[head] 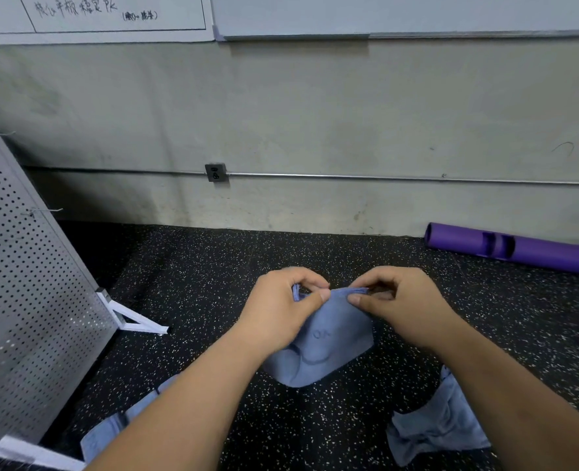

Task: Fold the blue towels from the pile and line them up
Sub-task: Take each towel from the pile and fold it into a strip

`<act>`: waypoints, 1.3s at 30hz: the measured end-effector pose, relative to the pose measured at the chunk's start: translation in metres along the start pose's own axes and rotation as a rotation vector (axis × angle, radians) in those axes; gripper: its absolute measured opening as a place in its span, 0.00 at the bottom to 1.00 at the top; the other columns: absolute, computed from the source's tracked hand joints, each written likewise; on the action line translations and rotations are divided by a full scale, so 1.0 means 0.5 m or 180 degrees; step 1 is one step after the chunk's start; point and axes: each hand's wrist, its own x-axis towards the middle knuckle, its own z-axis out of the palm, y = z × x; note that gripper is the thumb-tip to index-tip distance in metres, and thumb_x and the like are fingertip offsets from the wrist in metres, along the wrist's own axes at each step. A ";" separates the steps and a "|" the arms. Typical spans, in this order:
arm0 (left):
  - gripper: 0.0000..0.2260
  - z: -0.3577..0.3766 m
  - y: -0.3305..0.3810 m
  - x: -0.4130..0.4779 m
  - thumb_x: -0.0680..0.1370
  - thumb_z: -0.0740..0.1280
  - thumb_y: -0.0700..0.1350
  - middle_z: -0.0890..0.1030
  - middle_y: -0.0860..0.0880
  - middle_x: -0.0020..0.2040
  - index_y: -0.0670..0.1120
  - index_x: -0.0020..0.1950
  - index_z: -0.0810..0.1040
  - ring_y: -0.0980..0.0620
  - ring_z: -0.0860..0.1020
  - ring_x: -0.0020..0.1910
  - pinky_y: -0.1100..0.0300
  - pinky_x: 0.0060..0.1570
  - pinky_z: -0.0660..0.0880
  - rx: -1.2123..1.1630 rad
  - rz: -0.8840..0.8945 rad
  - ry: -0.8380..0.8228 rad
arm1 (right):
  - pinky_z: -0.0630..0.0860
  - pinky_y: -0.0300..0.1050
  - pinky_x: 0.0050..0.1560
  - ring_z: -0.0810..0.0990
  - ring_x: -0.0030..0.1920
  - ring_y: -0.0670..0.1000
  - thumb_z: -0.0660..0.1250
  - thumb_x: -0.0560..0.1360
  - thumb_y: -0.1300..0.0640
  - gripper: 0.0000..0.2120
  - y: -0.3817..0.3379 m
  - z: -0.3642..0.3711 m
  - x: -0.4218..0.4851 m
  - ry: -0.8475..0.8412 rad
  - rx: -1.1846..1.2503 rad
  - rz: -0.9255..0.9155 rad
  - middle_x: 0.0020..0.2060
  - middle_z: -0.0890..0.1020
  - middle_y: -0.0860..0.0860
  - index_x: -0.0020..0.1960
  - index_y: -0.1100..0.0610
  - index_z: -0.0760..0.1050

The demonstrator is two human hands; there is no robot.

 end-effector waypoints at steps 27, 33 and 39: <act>0.04 -0.134 -0.101 0.002 0.80 0.75 0.48 0.84 0.60 0.47 0.57 0.52 0.84 0.61 0.81 0.46 0.63 0.46 0.74 0.0853 -0.0546 0.0454 | 0.77 0.28 0.43 0.82 0.40 0.41 0.77 0.76 0.63 0.08 0.096 -0.124 0.002 0.1215 0.0034 0.0116 0.40 0.88 0.41 0.51 0.50 0.87; 0.07 -0.145 -0.104 -0.007 0.75 0.80 0.48 0.84 0.61 0.38 0.56 0.42 0.84 0.61 0.81 0.40 0.61 0.41 0.76 0.1091 -0.0367 0.0893 | 0.76 0.38 0.41 0.83 0.38 0.39 0.83 0.71 0.57 0.08 0.086 -0.119 -0.008 0.0977 -0.0699 0.0322 0.35 0.86 0.38 0.43 0.45 0.87; 0.06 -0.148 -0.097 -0.005 0.75 0.80 0.44 0.84 0.62 0.41 0.55 0.45 0.86 0.63 0.81 0.44 0.65 0.45 0.76 0.1030 -0.0256 0.0993 | 0.83 0.39 0.44 0.85 0.38 0.40 0.84 0.69 0.55 0.07 0.083 -0.116 0.001 0.1111 -0.0494 0.0251 0.36 0.87 0.40 0.43 0.47 0.87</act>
